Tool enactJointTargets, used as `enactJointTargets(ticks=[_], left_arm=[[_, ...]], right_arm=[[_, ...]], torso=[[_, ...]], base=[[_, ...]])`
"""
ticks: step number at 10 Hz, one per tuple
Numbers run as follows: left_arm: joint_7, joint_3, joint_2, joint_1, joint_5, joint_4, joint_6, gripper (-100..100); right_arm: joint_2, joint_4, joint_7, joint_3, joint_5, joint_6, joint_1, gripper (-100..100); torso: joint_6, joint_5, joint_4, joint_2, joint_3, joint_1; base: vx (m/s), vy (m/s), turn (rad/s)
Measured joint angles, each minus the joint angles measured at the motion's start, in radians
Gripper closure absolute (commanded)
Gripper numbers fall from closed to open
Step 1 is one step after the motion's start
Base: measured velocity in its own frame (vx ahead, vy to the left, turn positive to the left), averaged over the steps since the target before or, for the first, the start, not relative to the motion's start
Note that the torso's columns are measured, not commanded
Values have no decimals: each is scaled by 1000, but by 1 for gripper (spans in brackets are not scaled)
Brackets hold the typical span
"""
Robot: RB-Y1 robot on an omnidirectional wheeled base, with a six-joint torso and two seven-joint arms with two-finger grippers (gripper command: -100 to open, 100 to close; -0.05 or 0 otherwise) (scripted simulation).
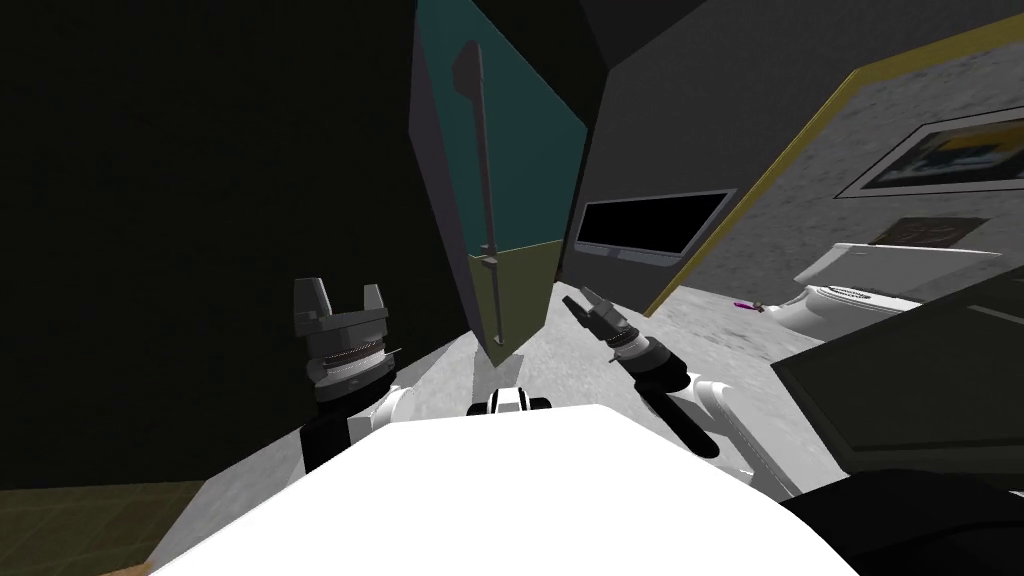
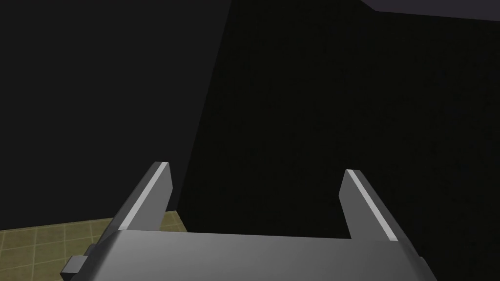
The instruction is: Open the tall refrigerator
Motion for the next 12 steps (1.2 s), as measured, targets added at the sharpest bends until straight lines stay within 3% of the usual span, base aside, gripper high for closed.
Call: enactJointTargets(ticks=[12], left_arm=[[0,0,0,0,0,0,0,0]], right_arm=[[-119,-8,7,-108,325,68,37,-100]], torso=[[0,1,-1,-3,-2,4]], base=[[82,163,-112]])
